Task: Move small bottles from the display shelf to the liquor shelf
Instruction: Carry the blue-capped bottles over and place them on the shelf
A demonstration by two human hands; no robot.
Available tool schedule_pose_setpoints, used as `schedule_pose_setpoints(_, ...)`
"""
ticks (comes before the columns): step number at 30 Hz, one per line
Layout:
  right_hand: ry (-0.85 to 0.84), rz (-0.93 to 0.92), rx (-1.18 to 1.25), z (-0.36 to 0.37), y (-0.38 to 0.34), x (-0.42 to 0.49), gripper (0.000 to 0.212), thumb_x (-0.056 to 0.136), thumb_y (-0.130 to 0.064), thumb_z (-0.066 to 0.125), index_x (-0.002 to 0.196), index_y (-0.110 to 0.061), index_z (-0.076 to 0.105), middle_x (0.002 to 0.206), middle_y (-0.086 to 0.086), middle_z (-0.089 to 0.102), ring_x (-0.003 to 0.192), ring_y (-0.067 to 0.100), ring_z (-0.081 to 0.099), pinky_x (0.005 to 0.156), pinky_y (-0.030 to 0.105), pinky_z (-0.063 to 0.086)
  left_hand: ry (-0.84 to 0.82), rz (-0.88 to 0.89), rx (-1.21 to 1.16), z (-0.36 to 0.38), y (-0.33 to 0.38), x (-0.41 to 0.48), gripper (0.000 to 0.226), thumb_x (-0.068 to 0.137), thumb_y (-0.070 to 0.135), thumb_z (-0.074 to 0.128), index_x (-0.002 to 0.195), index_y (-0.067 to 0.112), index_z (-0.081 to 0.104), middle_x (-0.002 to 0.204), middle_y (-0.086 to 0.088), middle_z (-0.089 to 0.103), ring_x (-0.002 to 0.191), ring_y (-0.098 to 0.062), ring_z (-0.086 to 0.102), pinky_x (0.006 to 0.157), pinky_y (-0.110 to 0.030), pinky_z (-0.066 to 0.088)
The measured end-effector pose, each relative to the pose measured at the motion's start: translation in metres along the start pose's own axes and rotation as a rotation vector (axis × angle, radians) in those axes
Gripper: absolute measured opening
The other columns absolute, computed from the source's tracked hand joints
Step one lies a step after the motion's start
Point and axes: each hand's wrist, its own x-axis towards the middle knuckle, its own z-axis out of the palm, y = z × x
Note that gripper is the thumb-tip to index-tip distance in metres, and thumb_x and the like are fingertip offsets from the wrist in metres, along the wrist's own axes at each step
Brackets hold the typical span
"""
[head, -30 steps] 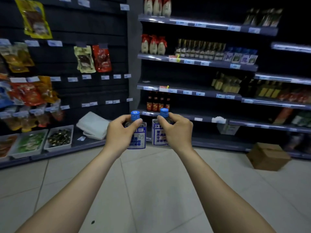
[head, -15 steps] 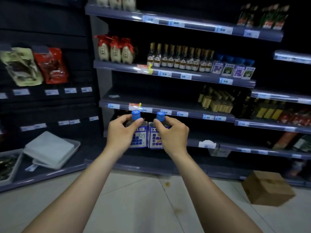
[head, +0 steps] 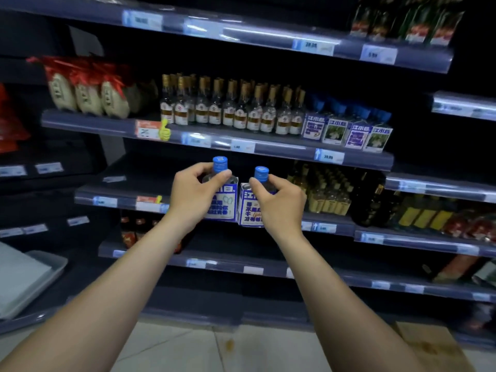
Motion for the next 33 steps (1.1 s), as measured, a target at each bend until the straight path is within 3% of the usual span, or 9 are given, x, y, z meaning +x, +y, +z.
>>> schedule_pose_setpoints(3, 0.003, -0.006, -0.025, -0.022, 0.034, 0.053, 0.021, 0.089, -0.038, 0.077, 0.095, -0.019, 0.082, 0.075, -0.006, 0.073, 0.070, 0.010, 0.066, 0.067, 0.028, 0.049, -0.009, 0.012, -0.009, 0.061, 0.006, 0.035, 0.010, 0.089, 0.028, 0.077, 0.095, 0.021, 0.078, 0.087, 0.003, 0.078, 0.085, -0.018, 0.075, 0.077, -0.035, 0.058)
schedule_pose_setpoints(7, 0.030, -0.010, -0.040, -0.042, 0.071, 0.120, 0.020, 0.088, -0.039, 0.077, 0.093, -0.019, 0.082, 0.076, -0.005, 0.075, 0.072, 0.010, 0.067, 0.069, 0.030, 0.050, -0.017, 0.041, -0.025, 0.123, 0.005, 0.083, 0.003, 0.089, 0.029, 0.078, 0.091, 0.028, 0.077, 0.082, 0.010, 0.077, 0.079, -0.006, 0.070, 0.076, -0.031, 0.056)
schedule_pose_setpoints(12, 0.042, -0.016, -0.026, -0.045, 0.108, 0.190, 0.022, 0.089, -0.039, 0.075, 0.086, -0.018, 0.081, 0.071, -0.003, 0.072, 0.067, 0.013, 0.063, 0.068, 0.033, 0.049, -0.035, 0.057, -0.031, 0.180, 0.002, 0.146, 0.015, 0.089, 0.032, 0.077, 0.100, 0.021, 0.077, 0.092, 0.005, 0.078, 0.091, -0.015, 0.074, 0.087, -0.039, 0.059)
schedule_pose_setpoints(17, 0.105, -0.041, -0.054, -0.050, 0.124, 0.264, 0.021, 0.092, -0.040, 0.074, 0.088, -0.020, 0.080, 0.069, -0.006, 0.070, 0.064, 0.010, 0.060, 0.066, 0.028, 0.044, -0.082, 0.131, -0.050, 0.229, 0.000, 0.218, 0.025, 0.087, 0.037, 0.078, 0.105, 0.021, 0.078, 0.096, 0.006, 0.078, 0.094, -0.015, 0.074, 0.089, -0.042, 0.059)
schedule_pose_setpoints(21, 0.187, -0.038, -0.052, -0.058, 0.131, 0.315, 0.022, 0.091, -0.040, 0.074, 0.083, -0.021, 0.078, 0.063, -0.008, 0.066, 0.059, 0.008, 0.054, 0.063, 0.029, 0.042, -0.117, 0.197, -0.063, 0.265, 0.010, 0.268, 0.021, 0.088, 0.033, 0.078, 0.104, 0.020, 0.077, 0.091, 0.011, 0.076, 0.083, 0.003, 0.069, 0.075, -0.019, 0.052)
schedule_pose_setpoints(25, 0.239, -0.011, -0.085, -0.067, 0.144, 0.347, 0.026, 0.093, -0.040, 0.072, 0.081, -0.017, 0.077, 0.063, -0.005, 0.067, 0.057, 0.005, 0.052, 0.061, 0.034, 0.045, -0.165, 0.237, -0.065, 0.297, 0.013, 0.294, 0.017, 0.089, 0.034, 0.076, 0.100, 0.021, 0.076, 0.092, 0.006, 0.077, 0.089, -0.008, 0.072, 0.079, -0.027, 0.056)
schedule_pose_setpoints(27, 0.273, 0.007, -0.103, -0.069, 0.153, 0.353, 0.032, 0.092, -0.040, 0.074, 0.084, -0.009, 0.077, 0.069, 0.004, 0.071, 0.060, 0.016, 0.059, 0.067, 0.043, 0.051, -0.185, 0.234, -0.073, 0.310, 0.009, 0.300, 0.014, 0.088, 0.033, 0.077, 0.100, 0.025, 0.075, 0.092, 0.011, 0.076, 0.090, -0.001, 0.072, 0.081, -0.021, 0.056)
schedule_pose_setpoints(29, 0.285, 0.033, -0.118, -0.070, 0.164, 0.355, 0.037, 0.091, -0.039, 0.075, 0.080, -0.004, 0.074, 0.067, 0.008, 0.069, 0.061, 0.022, 0.059, 0.066, 0.044, 0.048, -0.214, 0.228, -0.060, 0.320, 0.002, 0.300, 0.017, 0.088, 0.032, 0.078, 0.104, 0.026, 0.075, 0.094, 0.017, 0.075, 0.092, 0.006, 0.070, 0.082, -0.013, 0.053)
schedule_pose_setpoints(33, 0.235, 0.052, -0.164, -0.071, 0.182, 0.351, 0.032, 0.091, -0.042, 0.074, 0.088, -0.010, 0.078, 0.078, 0.003, 0.075, 0.074, 0.021, 0.070, 0.076, 0.044, 0.056, -0.235, 0.171, -0.057, 0.332, -0.015, 0.297, 0.022, 0.089, 0.035, 0.076, 0.110, 0.028, 0.073, 0.096, 0.022, 0.073, 0.094, 0.010, 0.068, 0.086, -0.013, 0.052)
